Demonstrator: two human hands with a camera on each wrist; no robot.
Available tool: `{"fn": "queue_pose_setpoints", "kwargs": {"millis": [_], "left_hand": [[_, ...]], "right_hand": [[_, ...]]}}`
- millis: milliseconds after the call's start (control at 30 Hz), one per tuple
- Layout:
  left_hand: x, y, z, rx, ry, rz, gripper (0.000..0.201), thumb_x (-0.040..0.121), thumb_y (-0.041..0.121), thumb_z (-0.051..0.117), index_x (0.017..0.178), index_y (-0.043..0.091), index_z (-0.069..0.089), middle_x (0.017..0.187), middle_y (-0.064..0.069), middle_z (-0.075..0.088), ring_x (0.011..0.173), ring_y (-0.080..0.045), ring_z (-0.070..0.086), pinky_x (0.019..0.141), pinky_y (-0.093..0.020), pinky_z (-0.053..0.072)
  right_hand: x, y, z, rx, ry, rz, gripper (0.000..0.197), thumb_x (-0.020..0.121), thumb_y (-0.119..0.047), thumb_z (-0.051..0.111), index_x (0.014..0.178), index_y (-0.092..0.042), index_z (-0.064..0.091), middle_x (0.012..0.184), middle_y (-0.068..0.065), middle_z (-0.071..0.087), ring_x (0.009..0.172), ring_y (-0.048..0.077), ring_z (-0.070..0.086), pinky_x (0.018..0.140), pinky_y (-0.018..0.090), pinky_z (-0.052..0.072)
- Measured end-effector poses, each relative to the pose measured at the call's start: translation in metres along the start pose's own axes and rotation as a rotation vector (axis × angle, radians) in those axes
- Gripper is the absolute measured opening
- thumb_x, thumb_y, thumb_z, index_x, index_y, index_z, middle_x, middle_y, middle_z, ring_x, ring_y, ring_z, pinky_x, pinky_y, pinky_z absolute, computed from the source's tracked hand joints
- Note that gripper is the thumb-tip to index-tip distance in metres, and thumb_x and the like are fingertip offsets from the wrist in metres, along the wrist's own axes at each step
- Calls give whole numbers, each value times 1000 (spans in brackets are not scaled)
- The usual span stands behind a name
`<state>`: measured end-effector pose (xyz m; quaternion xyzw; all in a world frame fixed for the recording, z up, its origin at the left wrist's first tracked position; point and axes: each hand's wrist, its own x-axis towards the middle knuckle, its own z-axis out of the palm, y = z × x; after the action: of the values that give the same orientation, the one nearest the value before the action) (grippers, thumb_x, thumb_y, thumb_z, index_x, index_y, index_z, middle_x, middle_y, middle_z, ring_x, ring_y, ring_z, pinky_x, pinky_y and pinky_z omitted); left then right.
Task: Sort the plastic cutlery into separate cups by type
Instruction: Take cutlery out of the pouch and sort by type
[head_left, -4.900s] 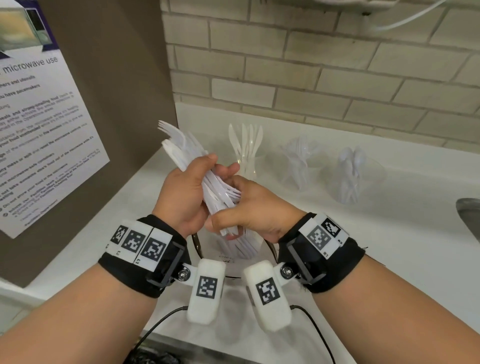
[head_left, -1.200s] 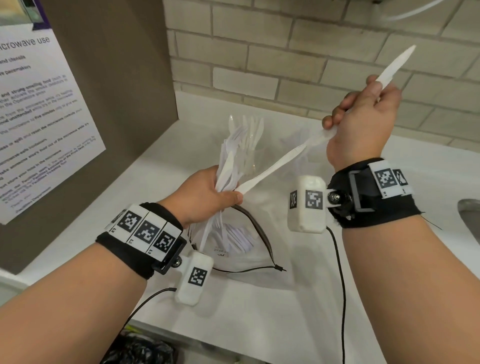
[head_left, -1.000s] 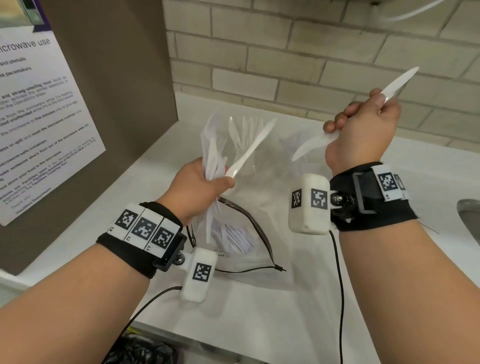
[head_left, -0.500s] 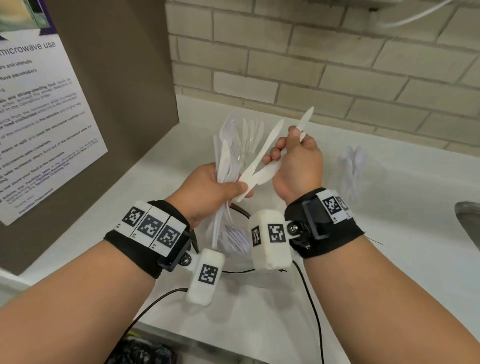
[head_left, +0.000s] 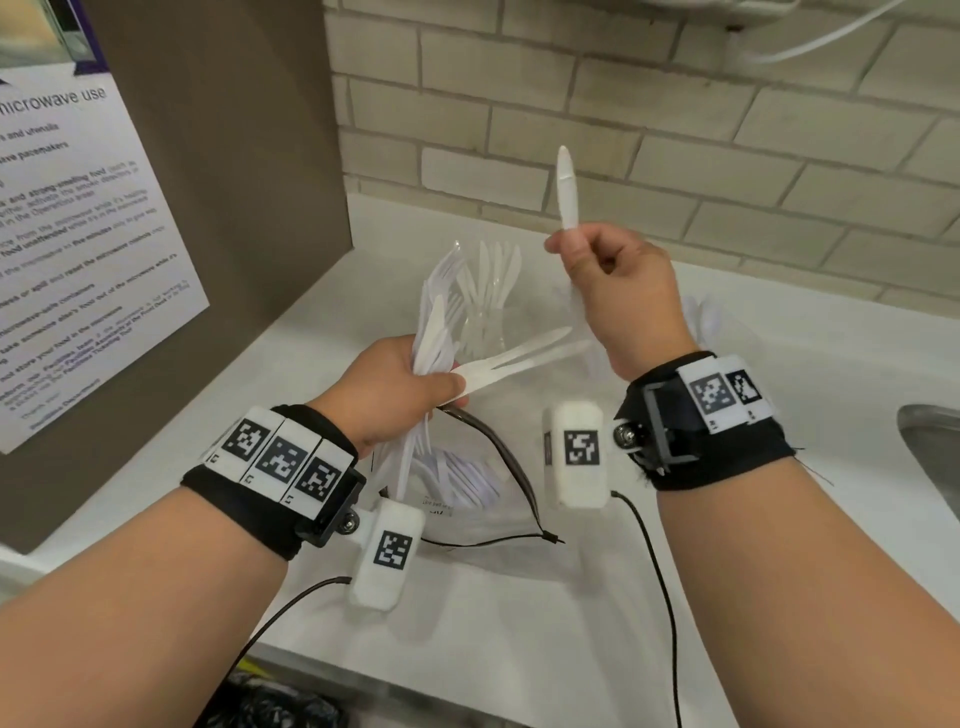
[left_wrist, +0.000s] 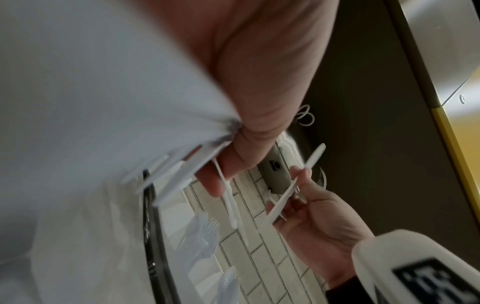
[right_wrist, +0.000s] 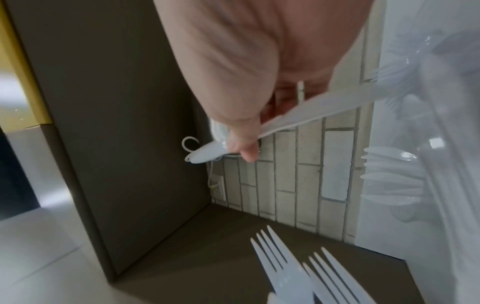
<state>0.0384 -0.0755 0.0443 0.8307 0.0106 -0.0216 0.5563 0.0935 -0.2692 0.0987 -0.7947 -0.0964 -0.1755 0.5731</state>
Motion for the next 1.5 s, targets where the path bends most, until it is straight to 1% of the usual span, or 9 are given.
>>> {"fn": "queue_pose_setpoints", "kwargs": {"millis": [167,333,467,667,833,967,1233,1300,1500], "left_hand": [[0,0,-1,-64,7,-26,4,86,11,65,87,9,69,75,2,73,50,4,57,61,-19,44],[1,-3,-3,-41,18,-35,4,84,13,67,85,11,71,72,4,72,51,2,56,60,-19,44],[1,-5,-1,-1,-9,-29,4,84,15,68,82,12,71,68,7,70,51,4,56,57,-16,42],[-1,-3,4,13,-48,-23,6,83,15,70,85,10,72,81,-3,73,63,-6,61,63,-20,45],[-4,-2,7,18,-92,-5,4,84,14,70,85,11,72,81,1,74,56,7,58,60,-15,41],[-3,-4,4,13,-94,-2,4,84,14,70,84,11,72,80,1,73,55,6,57,62,-18,41],[1,0,2,-71,-38,-21,5,82,7,70,86,9,69,70,6,71,62,1,66,61,-13,46],[-1,-1,4,-78,-45,-14,4,83,8,70,84,10,68,64,8,70,58,2,63,58,-11,46],[-2,-4,2,-155,50,-15,10,85,23,71,82,15,66,75,0,74,68,-4,67,68,-21,46]], "right_hand": [[-12,-1,-2,-26,-149,-95,20,98,-26,53,89,-24,70,65,-6,62,54,5,46,59,17,41],[-18,2,-8,101,-373,124,40,97,-43,45,89,-14,71,86,7,75,65,21,62,75,34,54],[-17,6,-12,-277,-497,46,17,93,-8,56,101,-23,57,85,2,74,68,16,68,74,36,58],[-19,10,-7,-764,-587,-96,13,95,-16,54,108,-18,56,106,3,65,94,23,58,76,30,43],[-23,20,-8,-832,-715,-25,8,94,-12,50,92,-17,44,103,7,66,89,25,60,76,36,51],[-21,23,-17,-924,-690,-41,16,92,-3,47,95,-18,46,86,5,59,74,21,53,57,26,40],[-35,20,-6,-974,-896,-132,20,102,-24,36,118,-27,48,86,-1,59,80,22,55,87,36,34],[-39,21,-5,-1010,-928,-119,17,102,-26,37,116,-21,46,76,-4,52,75,21,52,79,32,35],[-22,23,-26,-729,-615,20,6,100,-22,43,96,-18,43,92,10,64,77,25,57,67,32,46]]}}
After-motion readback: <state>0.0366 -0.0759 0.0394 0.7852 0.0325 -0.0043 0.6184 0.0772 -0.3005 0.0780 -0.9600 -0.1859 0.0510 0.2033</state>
